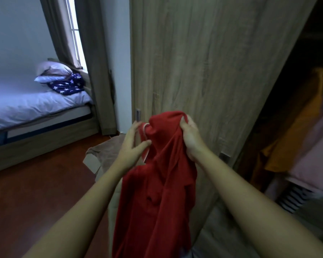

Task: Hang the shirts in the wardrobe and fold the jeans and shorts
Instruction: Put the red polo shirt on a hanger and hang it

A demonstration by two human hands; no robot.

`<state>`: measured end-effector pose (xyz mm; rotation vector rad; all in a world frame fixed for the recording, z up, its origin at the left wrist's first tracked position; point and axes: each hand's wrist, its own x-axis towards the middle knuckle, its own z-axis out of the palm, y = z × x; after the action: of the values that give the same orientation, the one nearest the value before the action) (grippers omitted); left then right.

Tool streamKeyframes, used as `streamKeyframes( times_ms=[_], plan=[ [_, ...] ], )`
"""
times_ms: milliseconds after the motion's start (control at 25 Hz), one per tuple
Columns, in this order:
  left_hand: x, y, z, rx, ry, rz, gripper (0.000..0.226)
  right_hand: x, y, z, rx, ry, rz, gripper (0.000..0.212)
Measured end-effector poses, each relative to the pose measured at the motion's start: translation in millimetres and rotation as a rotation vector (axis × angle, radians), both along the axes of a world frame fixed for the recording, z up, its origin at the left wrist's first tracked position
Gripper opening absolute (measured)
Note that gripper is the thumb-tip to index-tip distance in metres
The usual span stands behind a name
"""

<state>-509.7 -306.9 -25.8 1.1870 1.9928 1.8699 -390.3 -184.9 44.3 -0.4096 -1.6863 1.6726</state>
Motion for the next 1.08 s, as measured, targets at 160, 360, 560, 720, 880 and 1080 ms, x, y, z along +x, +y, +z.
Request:
streamKeyframes(
  times_ms=[160, 360, 560, 720, 880, 1080],
  plan=[
    [20.1, 23.1, 67.9, -0.085, 0.307, -0.297, 0.062, 45.9, -1.3, 66.6, 0.075, 0.113, -0.016, 0.025],
    [75.0, 45.7, 87.0, -0.139, 0.412, -0.356, 0.031, 121.9, 33.9, 110.8, 0.147, 0.19, -0.346, 0.028],
    [132.3, 66.8, 110.1, 0.015, 0.09, -0.444, 0.024, 204.7, 81.8, 96.5, 0.635, -0.35, -0.795, 0.026],
    [196.2, 94.0, 145.4, 0.156, -0.379, -0.429, 0.032, 250.1, 76.6, 51.4, 0.635, -0.503, -0.859, 0.031],
    [234.7, 116.1, 148.7, 0.151, -0.664, -0.465, 0.027, 257.5, 5.6, 16.9, 0.362, -0.212, -0.616, 0.034],
    [236.5, 125.1, 150.2, 0.234, -0.749, -0.398, 0.022, 281.1, -5.9, -33.7, 0.469, -0.486, -0.6, 0.044]
  ],
)
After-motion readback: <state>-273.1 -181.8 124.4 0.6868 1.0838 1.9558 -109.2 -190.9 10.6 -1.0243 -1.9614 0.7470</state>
